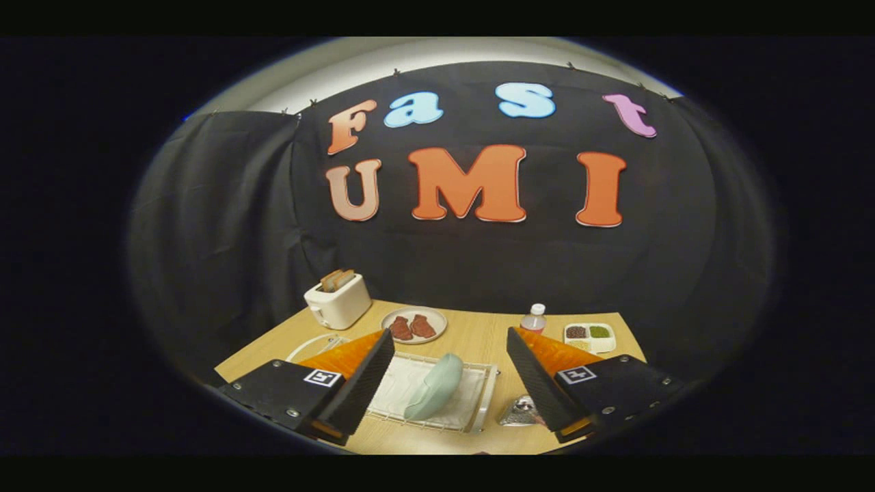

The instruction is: Take the plate from the dish rack, then take the spoon from the basket and place it into the plate.

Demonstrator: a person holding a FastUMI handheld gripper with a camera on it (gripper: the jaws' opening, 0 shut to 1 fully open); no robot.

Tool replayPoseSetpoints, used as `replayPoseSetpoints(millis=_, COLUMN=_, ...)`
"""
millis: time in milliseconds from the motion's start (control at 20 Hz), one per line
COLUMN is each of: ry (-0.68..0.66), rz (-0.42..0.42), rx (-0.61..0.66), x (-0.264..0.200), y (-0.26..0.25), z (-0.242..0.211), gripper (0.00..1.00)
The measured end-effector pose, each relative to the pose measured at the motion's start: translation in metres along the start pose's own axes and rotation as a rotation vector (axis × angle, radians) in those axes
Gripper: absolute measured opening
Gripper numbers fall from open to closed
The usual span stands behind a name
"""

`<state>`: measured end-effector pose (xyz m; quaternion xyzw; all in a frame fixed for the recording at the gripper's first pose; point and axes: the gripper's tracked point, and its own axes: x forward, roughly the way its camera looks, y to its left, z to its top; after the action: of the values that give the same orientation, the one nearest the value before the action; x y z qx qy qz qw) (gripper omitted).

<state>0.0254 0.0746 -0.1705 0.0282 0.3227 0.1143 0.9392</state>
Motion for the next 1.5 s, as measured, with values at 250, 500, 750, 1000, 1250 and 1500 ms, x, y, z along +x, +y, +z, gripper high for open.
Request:
replayPoseSetpoints(millis=250, ry=0.267, rz=0.047, rx=0.004, x=0.034, y=0.009, z=-0.046, gripper=0.98)
replayPoseSetpoints(millis=500, ry=0.536, rz=0.057, rx=0.035, x=0.050, y=0.008, z=-0.092, gripper=0.91)
replayPoseSetpoints(millis=750, ry=0.727, rz=0.044, rx=0.033, x=0.064, y=0.002, z=-0.129, gripper=0.82)
replayPoseSetpoints(millis=1000, ry=0.873, rz=0.039, rx=0.074, x=0.076, y=0.007, z=-0.155, gripper=0.73)
replayPoseSetpoints(millis=1250, ry=0.970, rz=-0.019, rx=0.058, x=0.078, y=0.008, z=-0.176, gripper=0.58)
replayPoseSetpoints(millis=1500, ry=0.962, rz=-0.110, rx=-0.010, x=0.082, y=0.004, z=-0.181, gripper=0.36)
